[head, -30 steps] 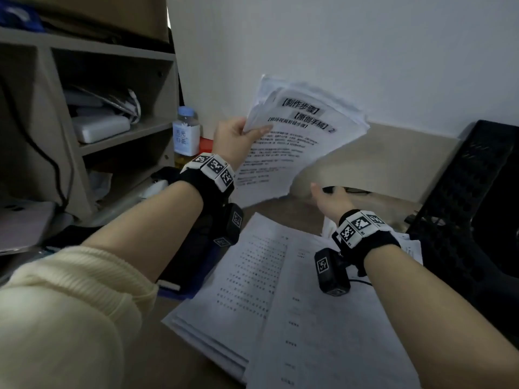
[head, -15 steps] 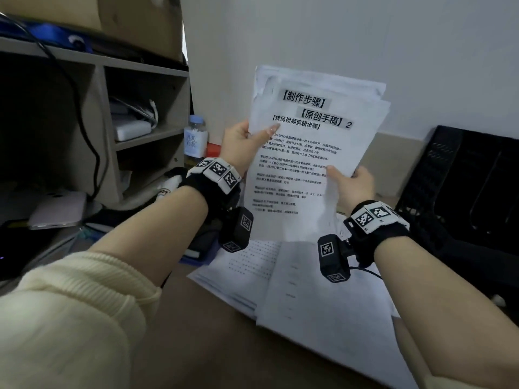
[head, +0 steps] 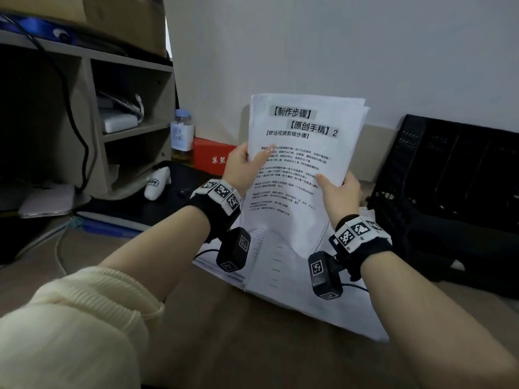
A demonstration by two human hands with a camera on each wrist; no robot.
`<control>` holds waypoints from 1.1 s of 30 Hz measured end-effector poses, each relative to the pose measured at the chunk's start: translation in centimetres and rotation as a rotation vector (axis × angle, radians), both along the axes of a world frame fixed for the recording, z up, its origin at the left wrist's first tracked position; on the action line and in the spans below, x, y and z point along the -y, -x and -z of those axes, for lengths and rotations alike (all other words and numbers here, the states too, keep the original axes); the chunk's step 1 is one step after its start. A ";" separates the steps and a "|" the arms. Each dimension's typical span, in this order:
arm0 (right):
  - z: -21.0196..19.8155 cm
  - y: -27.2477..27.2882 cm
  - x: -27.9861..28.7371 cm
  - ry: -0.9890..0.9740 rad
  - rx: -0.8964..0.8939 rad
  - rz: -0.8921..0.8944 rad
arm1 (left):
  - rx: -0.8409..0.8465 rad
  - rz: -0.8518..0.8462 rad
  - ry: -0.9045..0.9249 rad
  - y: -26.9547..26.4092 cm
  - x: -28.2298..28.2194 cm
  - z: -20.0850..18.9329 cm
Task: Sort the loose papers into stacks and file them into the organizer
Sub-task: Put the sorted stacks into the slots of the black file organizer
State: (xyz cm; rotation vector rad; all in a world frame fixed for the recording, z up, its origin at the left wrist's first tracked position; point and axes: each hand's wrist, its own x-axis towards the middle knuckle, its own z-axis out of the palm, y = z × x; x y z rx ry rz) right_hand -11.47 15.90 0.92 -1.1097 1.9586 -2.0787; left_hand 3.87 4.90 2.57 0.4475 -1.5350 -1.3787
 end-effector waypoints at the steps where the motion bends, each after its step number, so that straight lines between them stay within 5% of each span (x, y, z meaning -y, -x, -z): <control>1: 0.2 -0.1 -0.2 0.007 0.038 -0.041 | 0.016 0.004 0.000 0.0 0.2 0.4; 8: 0.2 -0.7 -1.3 -0.038 0.118 -0.170 | 0.275 0.083 -0.093 -0.9 1.0 2.1; 16: -0.9 -1.1 -1.5 -0.013 0.042 -0.098 | 0.200 -0.016 -0.060 0.0 -0.1 1.0; 24: 1.6 -1.1 -2.4 -0.336 0.118 -0.200 | 0.421 0.010 -0.055 -0.4 1.1 3.5; 33: 0.1 -1.1 -3.4 -0.306 0.060 -0.123 | 0.440 -0.078 0.126 1.1 -0.6 0.5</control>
